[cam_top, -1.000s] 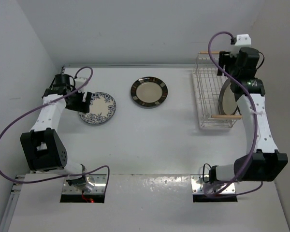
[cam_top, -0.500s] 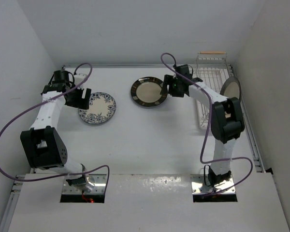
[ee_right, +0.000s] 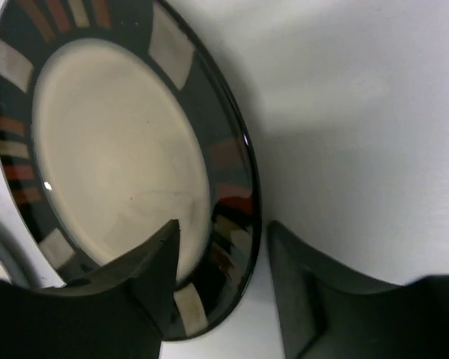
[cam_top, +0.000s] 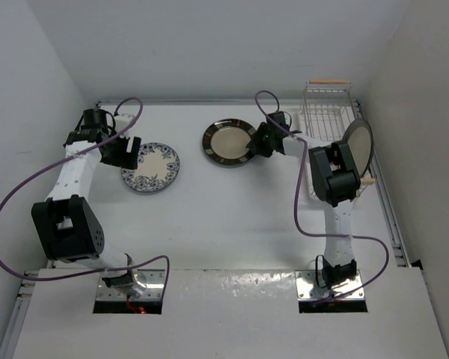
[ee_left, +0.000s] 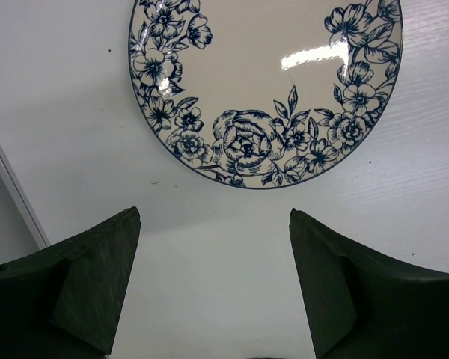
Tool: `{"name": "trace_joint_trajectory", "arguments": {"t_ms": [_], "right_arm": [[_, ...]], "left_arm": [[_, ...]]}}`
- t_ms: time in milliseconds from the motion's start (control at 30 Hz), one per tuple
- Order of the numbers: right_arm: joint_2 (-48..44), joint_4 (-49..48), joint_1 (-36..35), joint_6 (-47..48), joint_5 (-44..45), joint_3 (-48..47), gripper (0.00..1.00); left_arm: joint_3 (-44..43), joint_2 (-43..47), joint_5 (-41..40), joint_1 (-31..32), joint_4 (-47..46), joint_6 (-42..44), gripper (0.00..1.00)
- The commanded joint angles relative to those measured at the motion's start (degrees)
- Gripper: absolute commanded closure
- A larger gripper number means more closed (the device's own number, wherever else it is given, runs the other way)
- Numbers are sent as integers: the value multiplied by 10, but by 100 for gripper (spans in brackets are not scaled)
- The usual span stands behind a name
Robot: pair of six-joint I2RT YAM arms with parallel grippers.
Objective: Load the plates into the dish rack
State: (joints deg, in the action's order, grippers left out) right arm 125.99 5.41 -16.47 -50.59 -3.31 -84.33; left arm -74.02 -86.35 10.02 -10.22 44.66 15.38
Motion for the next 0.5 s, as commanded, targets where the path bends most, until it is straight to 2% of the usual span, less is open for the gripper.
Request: {"name": "trace_joint_trajectory", "arguments": {"t_ms": [0, 33, 100, 133, 233, 333, 400, 433, 467], "right_arm": [[31, -51, 1, -67, -8, 12, 54], [39, -50, 4, -78, -6, 11, 61], [49, -69, 4, -99, -6, 14, 69], [52, -73, 7, -111, -8, 16, 81], [58, -87, 12, -122, -28, 23, 100], [42, -95, 12, -85, -42, 33, 100], [-6, -110, 7, -57, -42, 38, 100], [-19, -112, 2, -10, -42, 40, 100], [-65, -114, 0, 6, -33, 41, 100]], "left_arm": [[-2, 15, 1, -6, 2, -3, 15], [-2, 15, 1, -6, 2, -3, 15], [-2, 15, 1, -6, 2, -8, 15], [-2, 15, 1, -6, 2, -8, 15], [4, 15, 1, -6, 2, -8, 15], [4, 15, 1, -6, 2, -8, 15], [4, 15, 1, -6, 2, -8, 15], [4, 15, 1, -6, 2, -8, 15], [4, 15, 1, -6, 2, -8, 15]]}}
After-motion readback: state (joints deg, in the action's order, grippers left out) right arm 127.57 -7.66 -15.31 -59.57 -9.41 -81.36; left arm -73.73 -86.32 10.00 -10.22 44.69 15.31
